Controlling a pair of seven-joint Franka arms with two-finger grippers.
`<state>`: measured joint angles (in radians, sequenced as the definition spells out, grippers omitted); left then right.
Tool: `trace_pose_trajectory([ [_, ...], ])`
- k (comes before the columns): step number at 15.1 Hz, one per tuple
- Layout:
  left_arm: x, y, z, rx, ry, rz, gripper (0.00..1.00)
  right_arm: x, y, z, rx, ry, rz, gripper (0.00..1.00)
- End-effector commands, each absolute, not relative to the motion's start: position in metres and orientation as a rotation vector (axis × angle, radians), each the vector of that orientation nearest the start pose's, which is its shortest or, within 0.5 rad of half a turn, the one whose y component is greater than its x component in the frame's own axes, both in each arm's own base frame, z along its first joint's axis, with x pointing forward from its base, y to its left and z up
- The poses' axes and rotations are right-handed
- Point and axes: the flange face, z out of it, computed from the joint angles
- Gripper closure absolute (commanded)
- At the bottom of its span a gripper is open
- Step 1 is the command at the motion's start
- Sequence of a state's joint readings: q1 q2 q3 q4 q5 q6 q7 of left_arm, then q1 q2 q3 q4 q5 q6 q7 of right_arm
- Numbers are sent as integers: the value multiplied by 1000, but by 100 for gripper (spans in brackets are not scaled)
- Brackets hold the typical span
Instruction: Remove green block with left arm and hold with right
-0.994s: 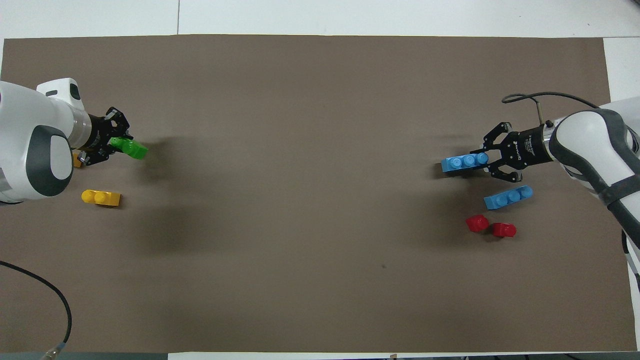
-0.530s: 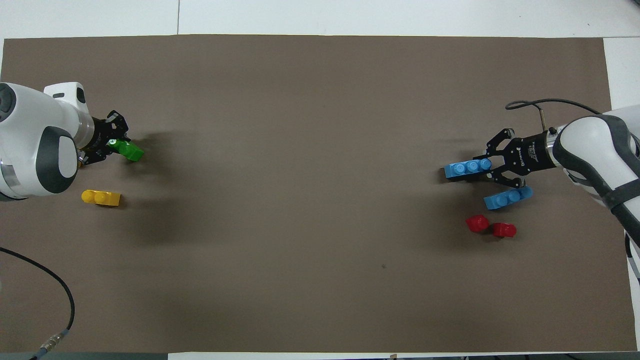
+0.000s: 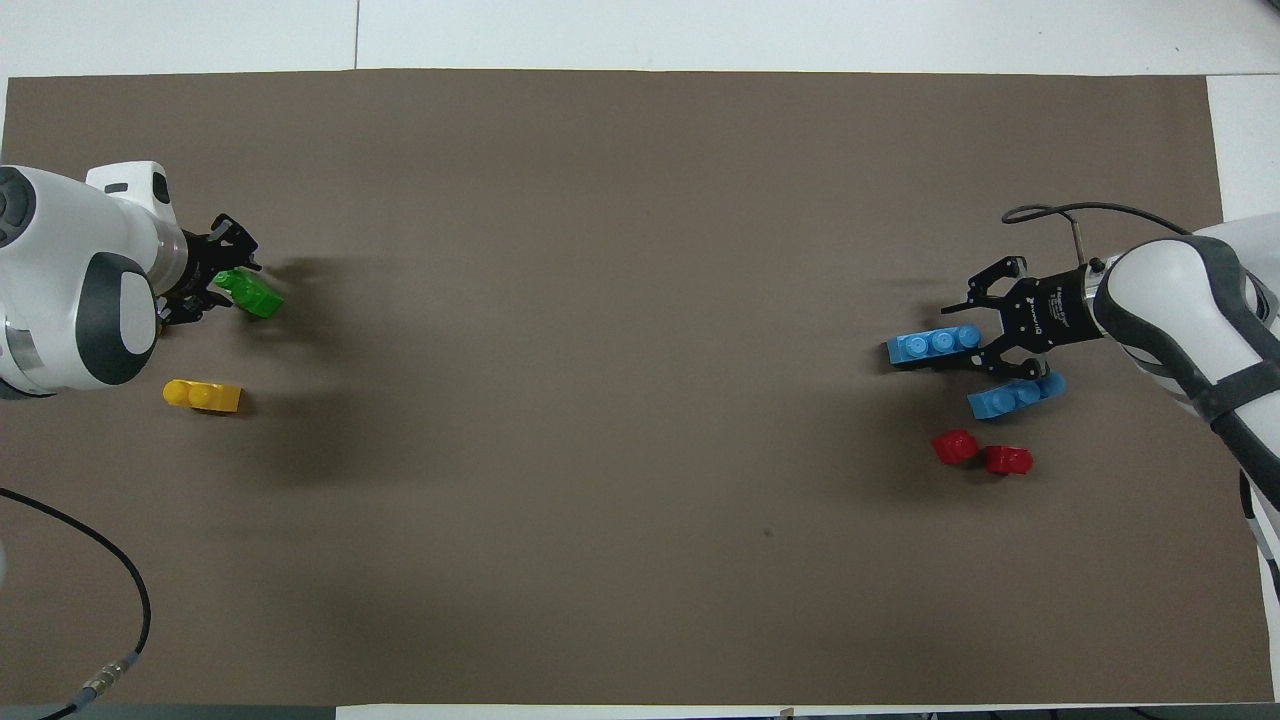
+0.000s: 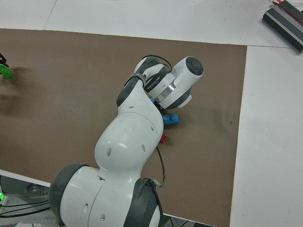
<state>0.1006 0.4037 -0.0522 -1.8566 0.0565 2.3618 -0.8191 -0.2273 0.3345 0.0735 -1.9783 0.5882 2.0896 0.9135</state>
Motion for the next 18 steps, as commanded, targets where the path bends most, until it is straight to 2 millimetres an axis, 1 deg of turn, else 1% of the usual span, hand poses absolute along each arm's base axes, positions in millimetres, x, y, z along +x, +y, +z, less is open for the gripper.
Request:
trace_pose_trajectory([
  [1, 653, 29, 320, -2911, -1214, -211, 0, 587, -64, 311, -2051, 1778, 498, 13],
  [2, 654, 25, 326, -2927, -1174, -221, 0, 591, -62, 326, -2035, 1786, 498, 13],
  [3, 653, 17, 333, -2944, -1129, -221, 0, 596, -61, 338, -2022, 1792, 501, 13],
  [4, 651, 15, 351, -2956, -1101, -249, 0, 599, -60, 351, -2014, 1801, 497, 12],
  [5, 648, 13, 361, -2967, -1057, -241, 0, 601, -56, 365, -2018, 1793, 486, 10],
  [6, 644, 12, 378, -2984, -984, -236, 0, 602, -47, 378, -2042, 1770, 464, 5],
  [7, 639, 11, 391, -3005, -887, -218, 0, 600, -46, 391, -2087, 1751, 421, 0],
  [9, 628, 11, 419, -3038, -684, -179, 0, 596, -38, 415, -2254, 1671, 330, 0],
  [11, 620, 10, 441, -3056, -543, -144, 0, 595, -25, 447, -2421, 1496, 278, 0],
  [13, 610, 9, 463, -3068, -412, -128, 0, 588, -27, 481, -2612, 1241, 218, 0],
  [14, 609, 10, 476, -3070, -374, -118, 0, 581, -28, 495, -2701, 1095, 178, 0],
  [16, 609, 2, 500, -3074, -310, -66, 0, 567, -31, 517, -2853, 790, 131, 0],
  [18, 601, 0, 526, -3078, -209, -51, 0, 554, -35, 537, -2992, 567, 96, 0],
])
